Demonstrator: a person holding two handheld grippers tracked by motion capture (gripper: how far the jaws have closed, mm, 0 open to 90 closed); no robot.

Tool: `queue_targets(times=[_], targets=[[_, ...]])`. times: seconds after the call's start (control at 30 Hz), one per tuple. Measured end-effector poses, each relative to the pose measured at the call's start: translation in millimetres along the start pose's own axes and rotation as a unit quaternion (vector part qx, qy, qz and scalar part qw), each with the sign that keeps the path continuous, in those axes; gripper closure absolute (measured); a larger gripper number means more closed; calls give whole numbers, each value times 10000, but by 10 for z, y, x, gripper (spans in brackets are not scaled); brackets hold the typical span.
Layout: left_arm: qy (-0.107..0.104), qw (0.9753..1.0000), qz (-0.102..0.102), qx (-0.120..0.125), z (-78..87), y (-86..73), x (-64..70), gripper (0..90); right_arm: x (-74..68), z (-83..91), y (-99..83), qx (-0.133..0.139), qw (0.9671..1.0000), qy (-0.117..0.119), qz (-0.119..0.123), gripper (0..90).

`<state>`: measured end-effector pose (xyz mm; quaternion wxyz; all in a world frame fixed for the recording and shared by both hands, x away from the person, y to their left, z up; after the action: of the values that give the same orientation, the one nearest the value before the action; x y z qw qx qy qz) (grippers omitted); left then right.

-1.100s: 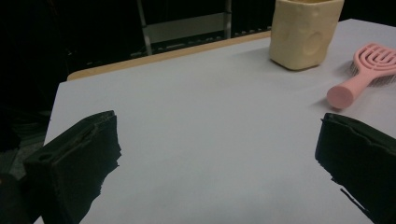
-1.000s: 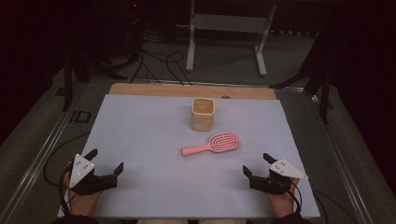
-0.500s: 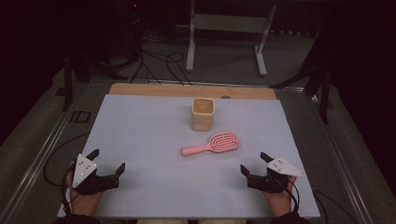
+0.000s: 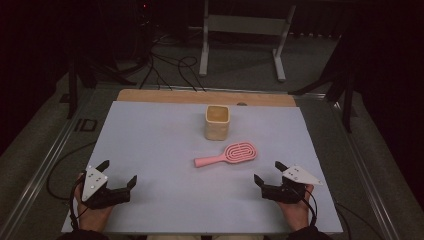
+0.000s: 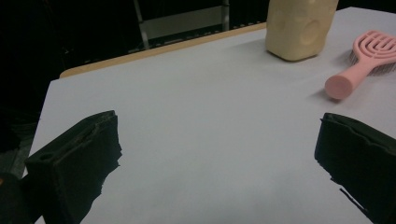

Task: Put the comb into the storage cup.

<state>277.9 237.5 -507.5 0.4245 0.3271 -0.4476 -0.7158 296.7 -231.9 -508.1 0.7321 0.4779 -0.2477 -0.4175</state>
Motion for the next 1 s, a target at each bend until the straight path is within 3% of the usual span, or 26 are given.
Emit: queue_targets(times=[0.43, 1.0], targets=[[22, 10000, 54, 6, -2, -10, -11, 7, 7, -122, 139, -86, 9999, 87, -31, 90], [-1, 10000, 57, 15, -8, -11, 3, 8, -124, -361, 329, -169, 9994, 290, 1, 90]])
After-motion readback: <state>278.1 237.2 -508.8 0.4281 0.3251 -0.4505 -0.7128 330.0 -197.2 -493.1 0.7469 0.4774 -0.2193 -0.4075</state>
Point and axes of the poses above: each handheld gripper's, and its own axes: z roughly backward along the jaws, y roughly out of its top, x roughly to its right, the point moved 6 cm from there along -z, roughly forward along the jaws, and after that the axes turned 1 degree about -x, right-handed, at the moved point
